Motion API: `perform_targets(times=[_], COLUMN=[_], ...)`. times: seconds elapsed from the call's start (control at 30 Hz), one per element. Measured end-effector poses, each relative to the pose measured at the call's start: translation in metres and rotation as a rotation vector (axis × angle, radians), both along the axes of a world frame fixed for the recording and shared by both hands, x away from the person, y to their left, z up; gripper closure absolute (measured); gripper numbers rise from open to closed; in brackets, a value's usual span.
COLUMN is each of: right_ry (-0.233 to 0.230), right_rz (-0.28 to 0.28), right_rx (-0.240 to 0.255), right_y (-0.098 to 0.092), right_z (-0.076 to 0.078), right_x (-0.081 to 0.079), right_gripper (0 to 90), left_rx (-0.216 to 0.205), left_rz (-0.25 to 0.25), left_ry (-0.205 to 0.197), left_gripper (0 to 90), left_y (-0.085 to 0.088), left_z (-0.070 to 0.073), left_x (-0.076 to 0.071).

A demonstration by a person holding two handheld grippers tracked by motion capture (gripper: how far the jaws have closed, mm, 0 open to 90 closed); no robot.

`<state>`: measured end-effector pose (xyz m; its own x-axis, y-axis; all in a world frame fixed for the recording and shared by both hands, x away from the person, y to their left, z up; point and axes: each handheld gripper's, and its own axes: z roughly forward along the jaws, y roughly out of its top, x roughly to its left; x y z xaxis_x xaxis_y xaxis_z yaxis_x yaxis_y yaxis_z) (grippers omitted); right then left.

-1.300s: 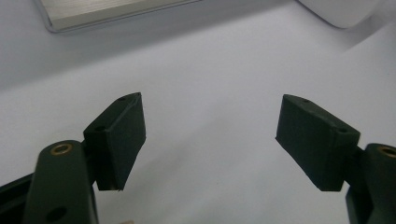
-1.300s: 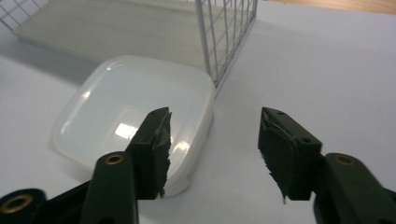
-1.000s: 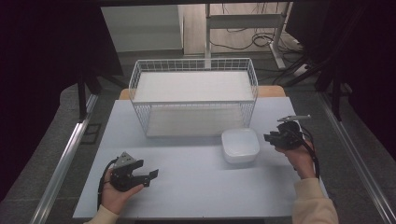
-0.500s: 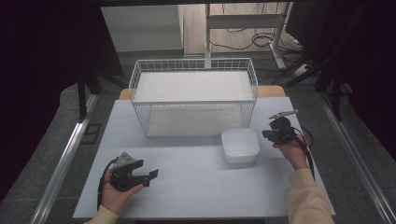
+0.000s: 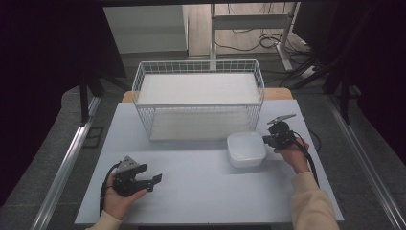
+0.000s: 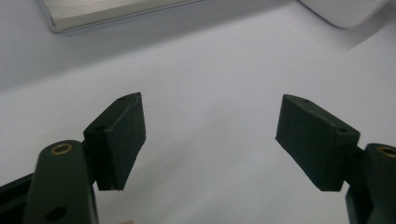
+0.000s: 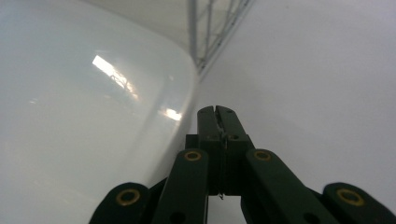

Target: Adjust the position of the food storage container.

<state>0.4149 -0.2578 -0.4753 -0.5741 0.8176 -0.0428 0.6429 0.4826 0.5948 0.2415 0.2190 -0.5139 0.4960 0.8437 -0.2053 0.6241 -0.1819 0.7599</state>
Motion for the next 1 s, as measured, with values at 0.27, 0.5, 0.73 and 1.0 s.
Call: perform_targets(times=[0.27, 0.5, 0.73, 1.0], right_ry=[-0.006, -0.022, -0.033, -0.036], right_rz=[0.028, 0.054, 0.091, 0.12], right_rx=[-0.039, -0.044, -0.053, -0.058], right_y=[0.011, 0.019, 0.028, 0.042], right_z=[-0.001, 0.0, -0.002, -0.003], right_x=[-0.002, -0.003, -0.003, -0.004], right_gripper=[89.9, 90.0, 90.0, 90.0], left_rx=[0.002, -0.002, -0.004, -0.002], left_rz=[0.003, 0.005, -0.002, -0.005], left_ry=[-0.004, -0.003, 0.0, 0.0], left_gripper=[23.5, 23.4, 23.4, 23.4], left_y=[0.0, -0.001, -0.001, -0.001], left_z=[0.001, 0.001, 0.001, 0.001], left_x=[0.0, 0.0, 0.0, 0.0])
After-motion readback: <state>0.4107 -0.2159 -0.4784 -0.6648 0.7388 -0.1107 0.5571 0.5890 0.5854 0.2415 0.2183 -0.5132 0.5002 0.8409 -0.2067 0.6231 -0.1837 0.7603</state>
